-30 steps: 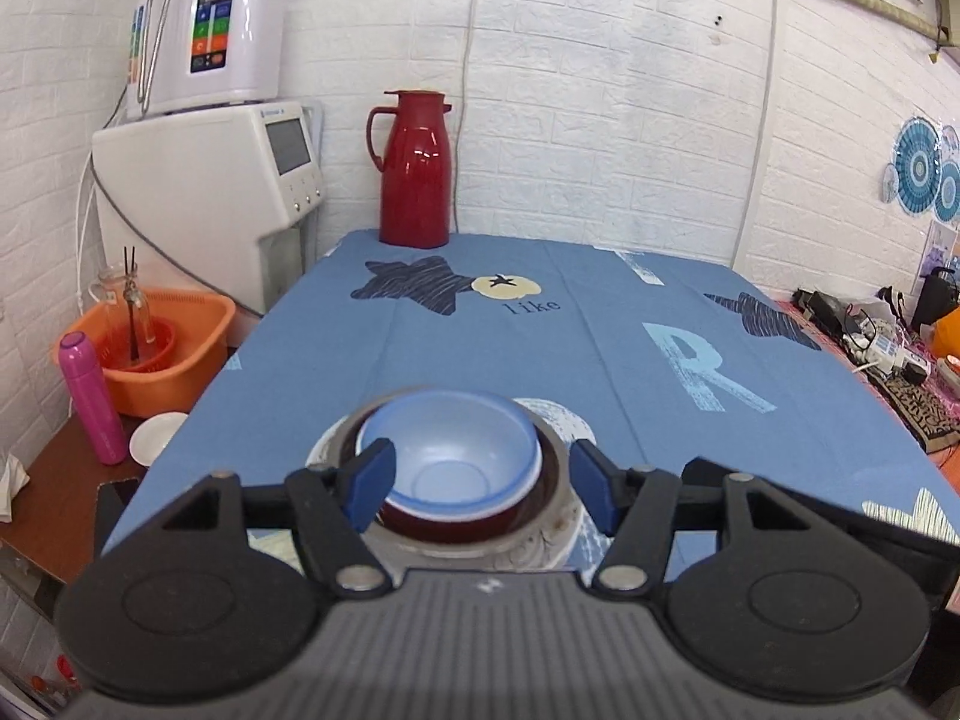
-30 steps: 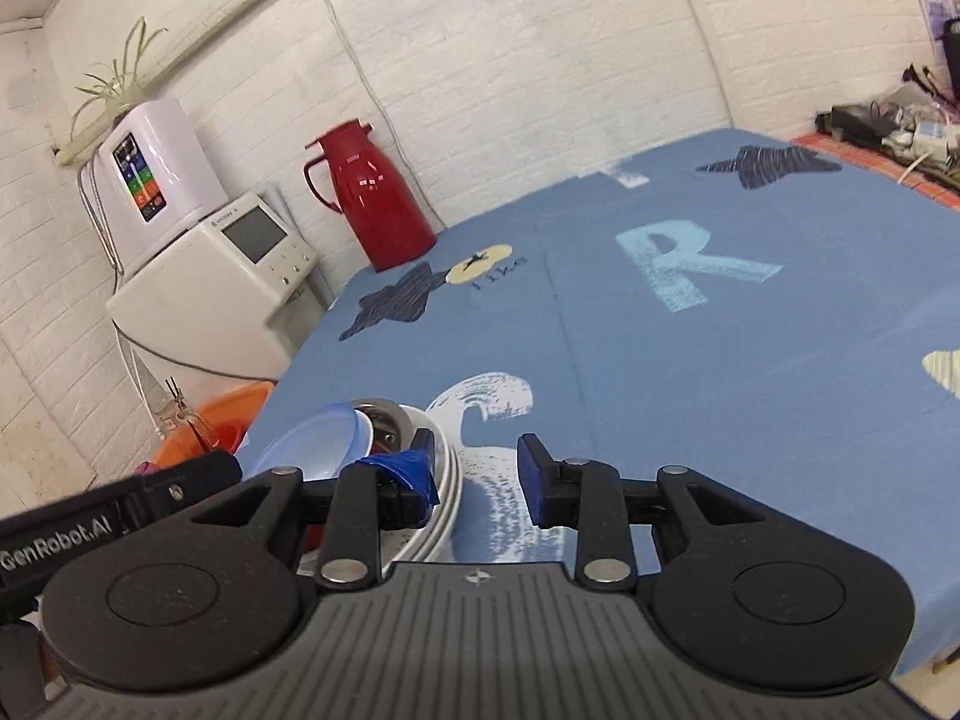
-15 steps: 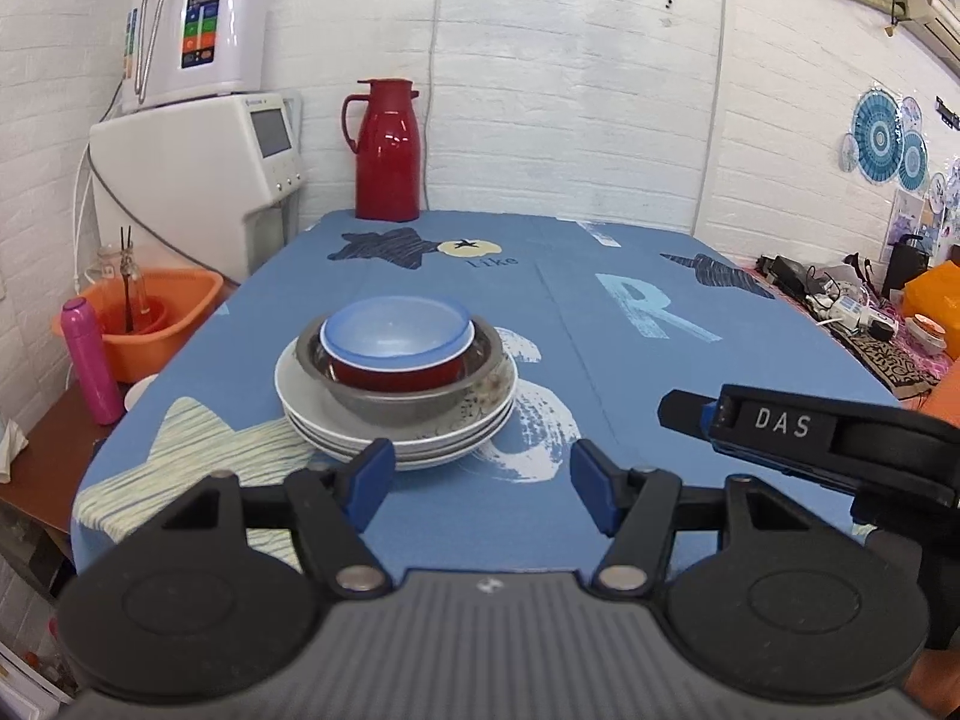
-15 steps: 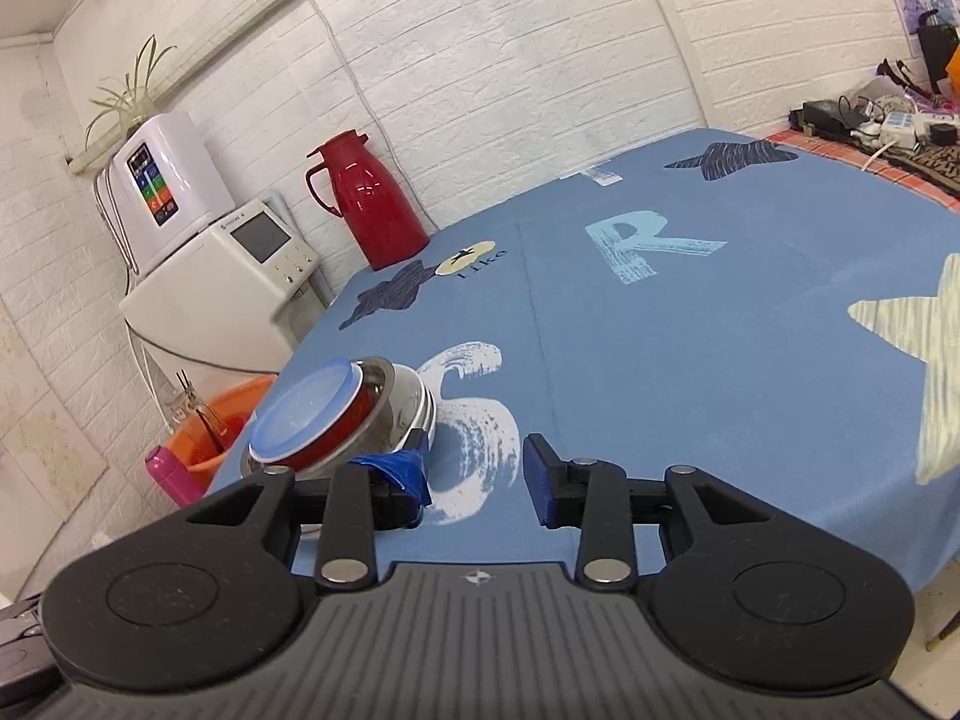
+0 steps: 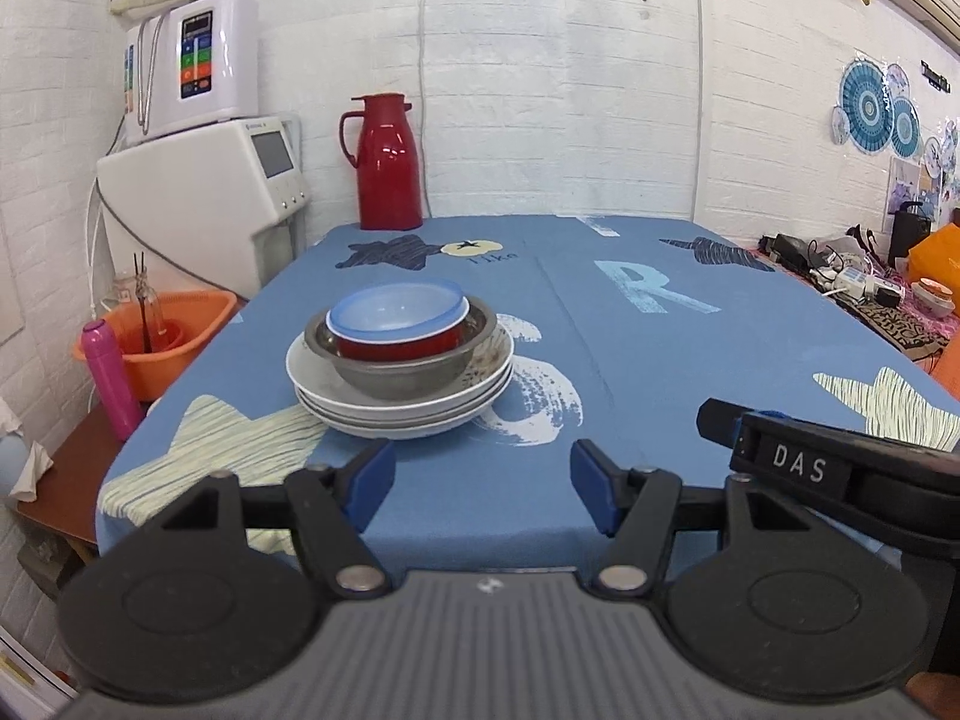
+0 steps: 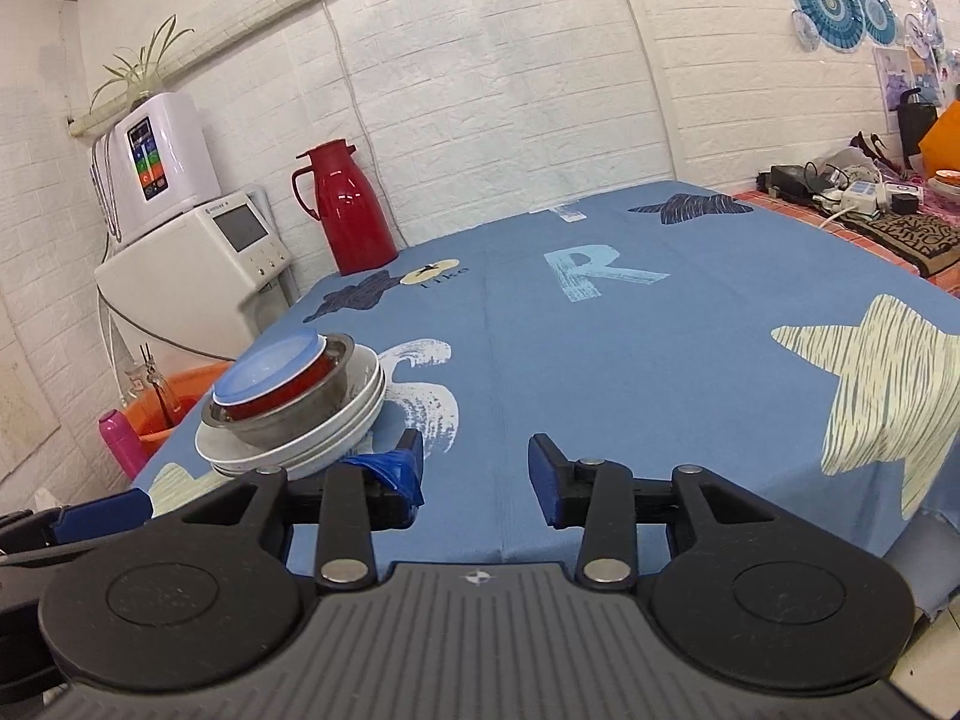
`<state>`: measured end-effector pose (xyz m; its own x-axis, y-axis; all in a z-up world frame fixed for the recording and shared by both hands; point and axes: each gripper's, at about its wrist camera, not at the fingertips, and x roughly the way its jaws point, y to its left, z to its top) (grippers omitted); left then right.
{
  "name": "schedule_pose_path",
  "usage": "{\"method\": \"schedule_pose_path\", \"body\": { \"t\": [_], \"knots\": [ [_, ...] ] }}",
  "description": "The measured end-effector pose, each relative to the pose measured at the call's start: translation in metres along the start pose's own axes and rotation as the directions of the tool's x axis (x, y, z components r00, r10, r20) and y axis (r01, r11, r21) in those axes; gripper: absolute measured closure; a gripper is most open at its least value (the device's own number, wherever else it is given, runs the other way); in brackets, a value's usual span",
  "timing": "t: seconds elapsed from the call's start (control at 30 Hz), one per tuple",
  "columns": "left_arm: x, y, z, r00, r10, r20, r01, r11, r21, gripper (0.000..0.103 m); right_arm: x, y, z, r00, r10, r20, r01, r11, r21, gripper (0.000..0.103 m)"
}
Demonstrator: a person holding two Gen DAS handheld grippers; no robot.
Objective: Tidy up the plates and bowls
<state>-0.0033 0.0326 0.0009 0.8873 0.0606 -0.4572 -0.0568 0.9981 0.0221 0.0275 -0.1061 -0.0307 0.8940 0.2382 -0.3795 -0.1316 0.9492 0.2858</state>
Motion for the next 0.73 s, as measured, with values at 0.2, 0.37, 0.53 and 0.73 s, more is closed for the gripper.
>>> {"method": "schedule_pose_path", "body": {
  "t": [0.2, 0.37, 0.53, 0.73],
  "knots": [
    [0.007, -0.003, -0.007, 1.0, 0.002, -0.022, -0.002, 1.0, 0.018, 0.04, 0.003, -0.001, -0.008, 0.999, -0.042, -0.012, 0.042, 0.999, -0.029, 0.079],
    [0.008, -0.004, -0.009, 0.999, 0.001, -0.034, -0.001, 1.0, 0.014, 0.04, 0.001, 0.0, -0.01, 0.999, -0.04, -0.008, 0.039, 0.998, -0.04, 0.078],
    [0.009, -0.002, -0.009, 0.999, 0.005, -0.034, -0.005, 1.0, 0.006, 0.04, 0.001, 0.002, -0.011, 0.999, -0.042, -0.009, 0.042, 0.998, -0.046, 0.077],
    [0.008, 0.002, -0.009, 1.0, 0.016, -0.025, -0.016, 1.0, -0.006, 0.04, 0.002, 0.007, -0.013, 0.999, -0.035, -0.015, 0.034, 0.998, -0.056, 0.076]
  ]
}}
